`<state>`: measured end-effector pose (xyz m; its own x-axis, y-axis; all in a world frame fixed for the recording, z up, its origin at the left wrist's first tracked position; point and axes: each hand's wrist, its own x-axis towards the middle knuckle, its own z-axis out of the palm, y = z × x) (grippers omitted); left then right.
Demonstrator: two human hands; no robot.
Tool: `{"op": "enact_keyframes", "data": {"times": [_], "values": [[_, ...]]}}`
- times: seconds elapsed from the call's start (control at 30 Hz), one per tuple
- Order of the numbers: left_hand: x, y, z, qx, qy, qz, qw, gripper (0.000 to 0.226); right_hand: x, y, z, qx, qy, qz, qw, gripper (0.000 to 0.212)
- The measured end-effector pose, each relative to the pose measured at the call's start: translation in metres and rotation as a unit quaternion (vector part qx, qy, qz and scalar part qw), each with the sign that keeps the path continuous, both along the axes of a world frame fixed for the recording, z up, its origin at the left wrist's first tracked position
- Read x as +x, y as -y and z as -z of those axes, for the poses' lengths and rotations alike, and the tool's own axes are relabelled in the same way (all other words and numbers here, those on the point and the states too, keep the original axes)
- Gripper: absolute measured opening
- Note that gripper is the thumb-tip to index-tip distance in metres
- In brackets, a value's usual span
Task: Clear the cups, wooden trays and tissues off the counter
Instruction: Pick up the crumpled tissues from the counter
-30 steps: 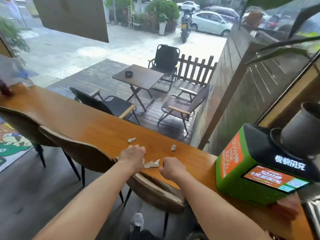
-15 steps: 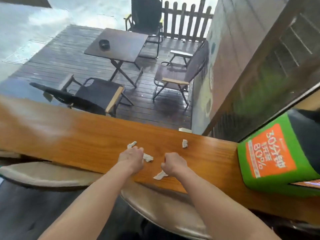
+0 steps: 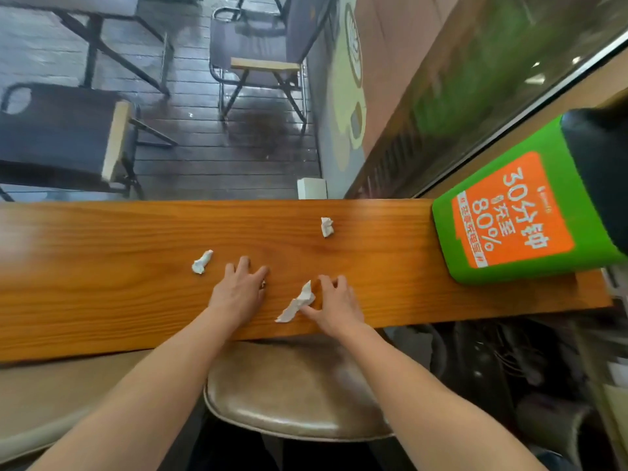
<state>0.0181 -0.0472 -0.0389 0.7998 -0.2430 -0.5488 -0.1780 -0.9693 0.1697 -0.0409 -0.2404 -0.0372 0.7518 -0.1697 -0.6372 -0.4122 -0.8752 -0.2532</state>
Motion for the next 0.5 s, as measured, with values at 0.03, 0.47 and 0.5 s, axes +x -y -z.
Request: {"op": "enact_keyframes", "data": {"times": [0.03, 0.47, 0.5], "values": [[-0.001, -0.001, 0.004, 0.002, 0.005, -0.001, 1.000, 0.045, -0.002, -0.005, 0.004, -0.007, 0.008, -0.007, 1.000, 0.072], [-0.010, -0.029, 0.024, -0.067, 0.007, 0.020, 0.998, 0.019, -0.015, -0.039, 0.019, 0.030, 0.086, -0.080, 0.993, 0.029], [-0.009, -0.031, 0.023, -0.068, 0.002, 0.023, 0.997, 0.017, -0.012, -0.038, 0.018, 0.038, 0.084, -0.082, 0.992, 0.027]]}}
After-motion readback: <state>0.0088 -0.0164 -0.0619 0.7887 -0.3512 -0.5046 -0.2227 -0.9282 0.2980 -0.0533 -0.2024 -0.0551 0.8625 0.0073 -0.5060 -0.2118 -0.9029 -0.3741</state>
